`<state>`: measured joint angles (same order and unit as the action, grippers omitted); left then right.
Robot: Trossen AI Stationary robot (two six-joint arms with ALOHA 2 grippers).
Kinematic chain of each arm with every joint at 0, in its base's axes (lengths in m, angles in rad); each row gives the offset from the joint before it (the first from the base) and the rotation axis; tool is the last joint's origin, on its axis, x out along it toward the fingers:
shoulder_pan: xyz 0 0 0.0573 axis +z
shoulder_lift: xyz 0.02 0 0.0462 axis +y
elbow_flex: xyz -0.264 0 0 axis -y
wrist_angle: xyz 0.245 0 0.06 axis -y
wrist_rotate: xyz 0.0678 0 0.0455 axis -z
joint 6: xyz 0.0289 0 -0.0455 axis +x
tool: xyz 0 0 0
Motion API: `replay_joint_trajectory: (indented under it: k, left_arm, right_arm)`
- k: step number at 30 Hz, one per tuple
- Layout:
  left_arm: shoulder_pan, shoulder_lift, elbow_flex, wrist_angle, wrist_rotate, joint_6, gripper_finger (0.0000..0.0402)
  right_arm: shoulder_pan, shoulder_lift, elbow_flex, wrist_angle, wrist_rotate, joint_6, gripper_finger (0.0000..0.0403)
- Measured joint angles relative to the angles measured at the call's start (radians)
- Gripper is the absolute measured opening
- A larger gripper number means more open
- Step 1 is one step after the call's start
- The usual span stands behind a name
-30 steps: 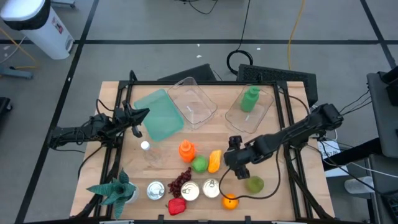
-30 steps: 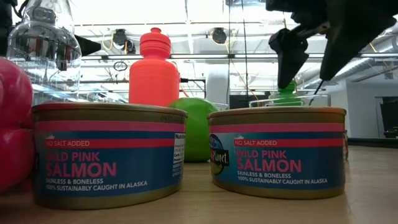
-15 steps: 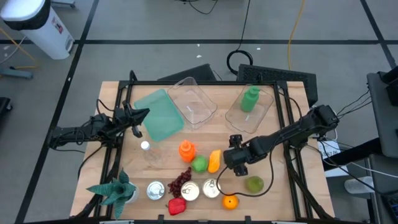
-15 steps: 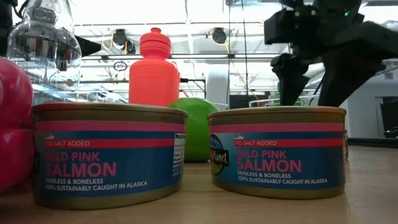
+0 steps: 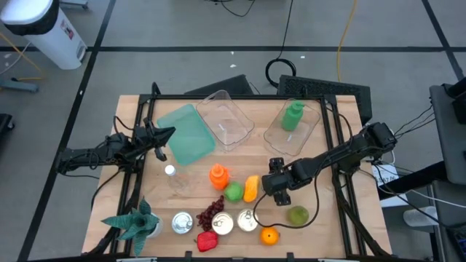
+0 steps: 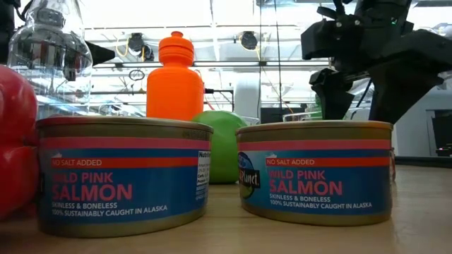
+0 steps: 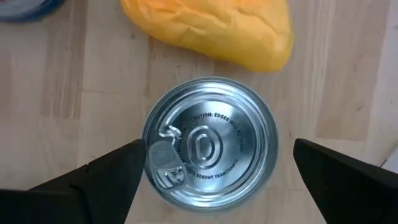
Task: Pick & Place Food Item
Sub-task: Put the green tuna can into the green bin
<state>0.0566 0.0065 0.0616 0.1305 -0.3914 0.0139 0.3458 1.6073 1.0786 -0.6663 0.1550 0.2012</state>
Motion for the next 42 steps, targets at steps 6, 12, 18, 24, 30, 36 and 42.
replay_joint_trajectory:
  k: [6, 12, 18, 24, 30, 36, 42]
  left_arm:
    - [0.0, 0.0, 0.0, 0.0, 0.0, 0.0, 0.0031]
    - [0.0, 0.0, 0.0, 0.0, 0.0, 0.0, 0.0031]
    - [0.0, 0.0, 0.0, 0.0, 0.0, 0.0, 0.0031]
    - [0.0, 0.0, 0.0, 0.0, -0.002, 0.0, 0.0031]
    - [0.0, 0.0, 0.0, 0.0, -0.002, 0.0, 0.0031]
    - [0.0, 0.0, 0.0, -0.001, -0.002, 0.0, 0.0031]
    - [0.0, 0.0, 0.0, -0.001, -0.001, 0.0, 0.0031]
  right_arm:
    - [-0.007, 0.0, 0.0, -0.002, -0.001, 0.013, 0.04]
    - [-0.031, 0.0, 0.0, -0.018, -0.027, 0.024, 0.04]
    - [-0.033, 0.008, 0.0, -0.011, -0.077, 0.019, 0.04]
    - [-0.04, 0.011, -0.05, 0.047, -0.084, 0.022, 0.04]
    - [-0.052, 0.007, -0.105, 0.101, -0.088, 0.012, 0.04]
    - [-0.052, 0.009, -0.108, 0.11, -0.092, -0.005, 0.04]
    - [-0.048, 0.01, -0.109, 0.128, -0.078, -0.03, 0.04]
